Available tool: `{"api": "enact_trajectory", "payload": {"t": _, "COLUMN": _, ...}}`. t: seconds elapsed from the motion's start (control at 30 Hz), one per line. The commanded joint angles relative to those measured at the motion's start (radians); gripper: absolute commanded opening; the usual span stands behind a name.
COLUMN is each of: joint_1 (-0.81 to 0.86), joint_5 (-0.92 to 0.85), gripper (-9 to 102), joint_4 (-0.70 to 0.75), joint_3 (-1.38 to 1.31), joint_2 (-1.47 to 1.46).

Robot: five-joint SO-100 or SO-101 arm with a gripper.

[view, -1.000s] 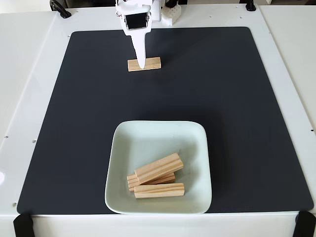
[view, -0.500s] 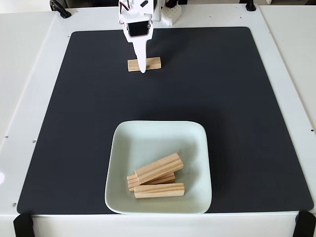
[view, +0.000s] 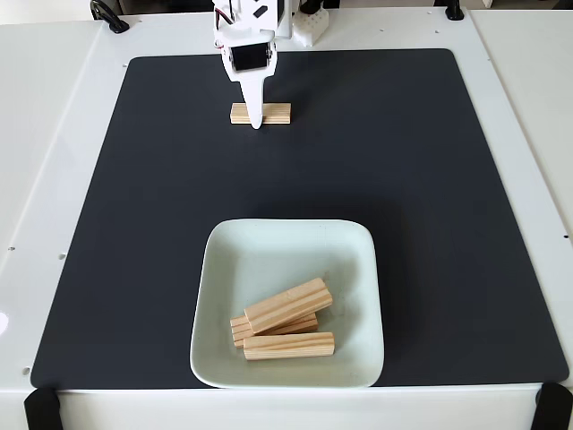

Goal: Pick up the wooden block and place them on the plate.

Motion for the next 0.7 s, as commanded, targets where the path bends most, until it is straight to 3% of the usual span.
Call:
{"api": "enact_trajectory", "payload": {"t": 0.0, "joint_1": 0.006, "joint_5": 0.005, "gripper": 3, "joint_4": -0.012, "joint_3": -0.018, "joint_2": -0.008}}
{"api": "enact_trajectory", "payload": {"t": 0.07, "joint_1": 0.005, "joint_5": 0.005, "gripper": -1, "joint_4": -0.012, "joint_3": -0.018, "joint_2": -0.005}}
{"api": "enact_trajectory", "payload": {"t": 0.37, "joint_1": -0.049, "joint_5": 0.037, "gripper": 0, "joint_4": 0.011, "joint_3": -0.066, "joint_2": 0.235}}
{"api": "enact_trajectory", "payload": {"t": 0.5, "joint_1": -0.121, "joint_5": 0.169, "gripper": 0, "joint_4": 0.048, "joint_3": -0.232, "joint_2": 0.259}}
{"api": "enact_trajectory", "payload": {"t": 0.67, "joint_1": -0.16, "joint_5": 0.275, "gripper": 0, "joint_4": 0.106, "joint_3": -0.499, "joint_2": 0.084}}
